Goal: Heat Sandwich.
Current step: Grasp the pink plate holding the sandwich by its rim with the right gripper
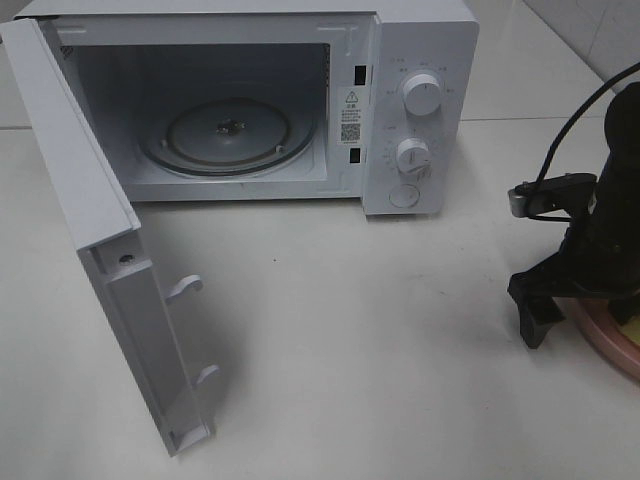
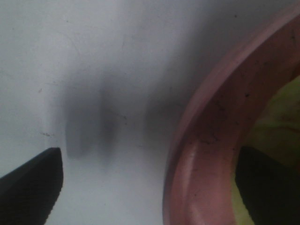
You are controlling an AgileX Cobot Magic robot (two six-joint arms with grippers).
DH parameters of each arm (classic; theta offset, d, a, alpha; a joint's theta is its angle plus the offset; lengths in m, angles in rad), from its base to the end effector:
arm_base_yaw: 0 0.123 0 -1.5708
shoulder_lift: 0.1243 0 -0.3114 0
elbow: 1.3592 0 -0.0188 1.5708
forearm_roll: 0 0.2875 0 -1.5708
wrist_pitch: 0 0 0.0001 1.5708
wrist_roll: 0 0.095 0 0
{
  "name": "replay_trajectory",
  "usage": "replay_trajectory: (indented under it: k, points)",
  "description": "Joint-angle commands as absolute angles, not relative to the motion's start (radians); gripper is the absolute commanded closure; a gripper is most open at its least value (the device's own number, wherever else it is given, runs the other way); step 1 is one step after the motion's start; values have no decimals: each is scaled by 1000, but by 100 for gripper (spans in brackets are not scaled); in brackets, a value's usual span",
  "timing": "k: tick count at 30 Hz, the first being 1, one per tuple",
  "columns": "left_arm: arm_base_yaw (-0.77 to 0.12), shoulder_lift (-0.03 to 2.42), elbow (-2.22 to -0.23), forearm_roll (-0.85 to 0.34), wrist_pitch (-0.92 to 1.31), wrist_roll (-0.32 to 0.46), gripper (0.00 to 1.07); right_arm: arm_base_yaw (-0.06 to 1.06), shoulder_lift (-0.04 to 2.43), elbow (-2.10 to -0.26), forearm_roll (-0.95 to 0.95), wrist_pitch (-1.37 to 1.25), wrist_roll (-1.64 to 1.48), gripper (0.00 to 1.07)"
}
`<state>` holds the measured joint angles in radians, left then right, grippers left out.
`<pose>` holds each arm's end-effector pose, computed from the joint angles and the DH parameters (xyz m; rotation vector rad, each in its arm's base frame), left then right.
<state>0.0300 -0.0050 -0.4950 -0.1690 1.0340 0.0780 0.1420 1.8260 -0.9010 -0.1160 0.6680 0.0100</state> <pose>0.0051 -0.0136 0.2949 0.0533 2.0080 -0.1324 0.3258 0.0397 0.1166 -0.3381 3.0506 -0.1069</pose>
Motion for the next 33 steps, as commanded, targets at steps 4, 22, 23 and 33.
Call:
replay_trajectory:
  k: [4, 22, 23, 33]
  points:
    - [31, -25, -493, -171, 1034, 73, 3, 139, 1867, -894, -127, 659, 0, 15]
    - [31, -25, -493, -171, 1034, 73, 3, 139, 1865, -894, -227, 675, 138, 83]
    - [31, -25, -493, -171, 1034, 73, 3, 139, 1865, -894, -227, 675, 138, 83]
    - [31, -25, -493, -171, 1034, 73, 3, 139, 1865, -894, -228, 672, 148, 107]
